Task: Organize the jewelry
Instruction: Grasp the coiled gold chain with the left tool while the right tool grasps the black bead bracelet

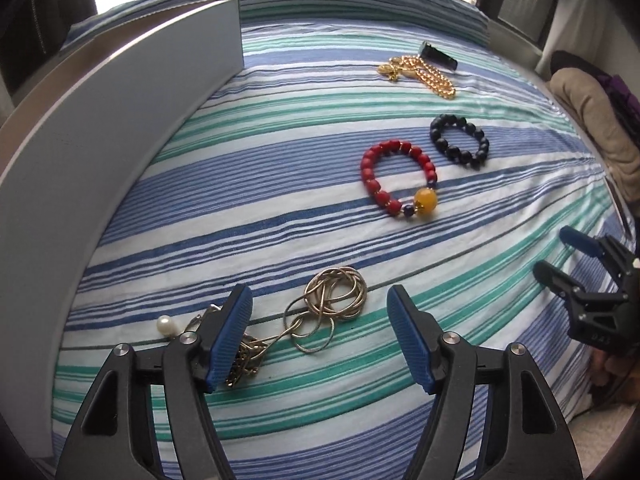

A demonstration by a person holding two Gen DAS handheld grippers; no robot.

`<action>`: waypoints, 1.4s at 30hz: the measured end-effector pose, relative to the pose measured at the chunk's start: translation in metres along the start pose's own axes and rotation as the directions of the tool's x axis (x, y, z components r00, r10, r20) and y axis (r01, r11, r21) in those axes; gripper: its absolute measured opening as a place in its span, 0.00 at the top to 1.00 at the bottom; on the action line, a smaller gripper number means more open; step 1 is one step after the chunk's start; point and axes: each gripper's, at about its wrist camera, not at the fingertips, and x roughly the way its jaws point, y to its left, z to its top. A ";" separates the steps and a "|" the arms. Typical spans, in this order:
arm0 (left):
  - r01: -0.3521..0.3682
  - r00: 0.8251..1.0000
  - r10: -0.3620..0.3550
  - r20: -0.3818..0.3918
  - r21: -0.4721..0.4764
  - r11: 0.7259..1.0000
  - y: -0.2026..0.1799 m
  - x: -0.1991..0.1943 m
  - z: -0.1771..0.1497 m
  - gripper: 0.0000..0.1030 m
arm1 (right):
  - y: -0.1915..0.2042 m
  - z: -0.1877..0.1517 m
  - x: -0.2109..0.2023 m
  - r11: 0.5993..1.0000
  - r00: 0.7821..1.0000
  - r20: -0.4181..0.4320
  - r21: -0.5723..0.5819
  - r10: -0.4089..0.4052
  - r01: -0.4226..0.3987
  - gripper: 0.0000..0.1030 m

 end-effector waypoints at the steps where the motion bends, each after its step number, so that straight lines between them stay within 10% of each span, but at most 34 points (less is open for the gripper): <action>1: -0.008 1.000 0.008 -0.004 0.003 1.000 0.000 0.003 -0.001 0.30 | 0.000 0.002 0.000 1.000 1.000 -0.024 -0.003 -0.001 0.001 0.21; 7: -0.037 0.999 0.036 0.029 0.047 0.998 -0.005 0.003 -0.008 0.30 | -0.009 0.048 -0.001 0.985 0.962 -0.215 0.051 0.170 -0.163 0.21; 14: -0.046 0.998 0.044 0.054 0.037 0.998 -0.006 0.000 -0.013 0.33 | -0.020 0.131 0.065 0.995 0.965 -0.244 0.038 0.096 -0.090 0.21; 22: -0.036 0.998 0.033 0.052 0.048 0.998 -0.012 -0.007 -0.017 0.71 | 0.015 0.144 0.107 0.991 0.967 -0.243 -0.085 0.075 -0.099 0.18; 24: -0.030 0.999 0.028 0.047 0.043 0.999 -0.011 -0.008 -0.018 0.78 | 0.020 0.140 0.103 0.986 0.969 -0.239 -0.133 0.062 -0.096 0.28; 28: 0.007 1.000 -0.008 0.024 0.010 1.000 -0.005 -0.009 -0.019 0.87 | 0.012 0.133 0.088 0.983 0.958 -0.268 -0.126 0.097 -0.135 0.87; 42: 0.052 0.999 -0.053 -0.010 -0.055 0.997 0.011 -0.041 -0.047 0.89 | -0.022 0.058 0.017 0.978 0.934 -0.309 -0.040 0.181 -0.203 0.88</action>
